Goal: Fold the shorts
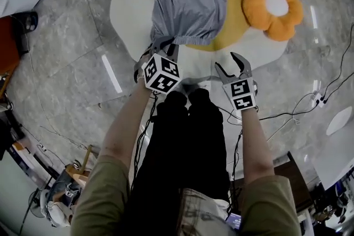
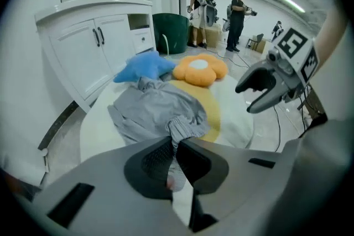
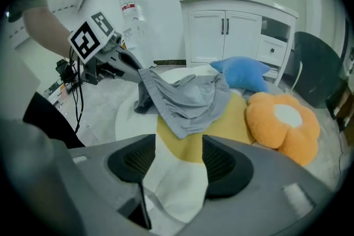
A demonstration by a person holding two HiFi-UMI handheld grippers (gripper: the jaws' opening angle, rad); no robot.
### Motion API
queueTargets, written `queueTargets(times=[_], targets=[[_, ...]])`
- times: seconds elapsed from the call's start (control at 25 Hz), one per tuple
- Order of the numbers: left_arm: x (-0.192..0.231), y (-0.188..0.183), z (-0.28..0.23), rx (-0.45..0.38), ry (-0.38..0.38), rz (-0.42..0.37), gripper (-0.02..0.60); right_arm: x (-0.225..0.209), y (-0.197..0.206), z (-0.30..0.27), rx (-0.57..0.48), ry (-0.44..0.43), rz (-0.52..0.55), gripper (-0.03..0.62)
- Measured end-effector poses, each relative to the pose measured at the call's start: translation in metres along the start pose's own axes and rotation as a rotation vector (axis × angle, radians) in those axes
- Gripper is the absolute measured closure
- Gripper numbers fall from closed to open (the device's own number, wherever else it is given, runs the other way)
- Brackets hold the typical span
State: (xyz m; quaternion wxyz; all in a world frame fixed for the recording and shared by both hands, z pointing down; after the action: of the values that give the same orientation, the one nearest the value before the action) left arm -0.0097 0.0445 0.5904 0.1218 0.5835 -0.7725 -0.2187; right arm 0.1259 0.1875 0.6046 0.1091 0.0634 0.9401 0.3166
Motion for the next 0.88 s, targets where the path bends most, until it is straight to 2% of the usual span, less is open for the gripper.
queueTargets(times=[0.16,0.36,0.56,0.76,0.88], targets=[[0.019,-0.047,0.075,-0.043,-0.031,0.084,0.556,0.019,-0.038,0.035,-0.013,-0.018,-0.063,0.338],[0.036,-0.107,0.178,-0.061,-0.056,0.147,0.557,0.051,-0.106,0.091,-0.052,-0.062,-0.058,0.339],[0.048,-0.170,0.256,-0.087,-0.051,0.195,0.557,0.062,-0.166,0.135,-0.108,-0.065,-0.089,0.339],[0.042,-0.220,0.318,-0.131,-0.020,0.241,0.557,0.068,-0.197,0.161,-0.109,-0.081,-0.111,0.339],[0.028,-0.240,0.349,-0.173,-0.008,0.235,0.557,0.070,-0.202,0.169,-0.107,-0.081,-0.137,0.339]])
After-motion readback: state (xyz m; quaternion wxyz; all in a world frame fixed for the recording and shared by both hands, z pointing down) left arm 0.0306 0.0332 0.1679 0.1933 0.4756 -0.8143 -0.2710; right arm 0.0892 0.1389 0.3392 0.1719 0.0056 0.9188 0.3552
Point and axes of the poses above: the fingertips, and each gripper's own axes: z backward along the fingers, x to its left, y out of its underside, the point moved 4 cm from there along z, backward along the fingers, and after that the axes turned 2 degrees about -y, right-handed, at the moved point
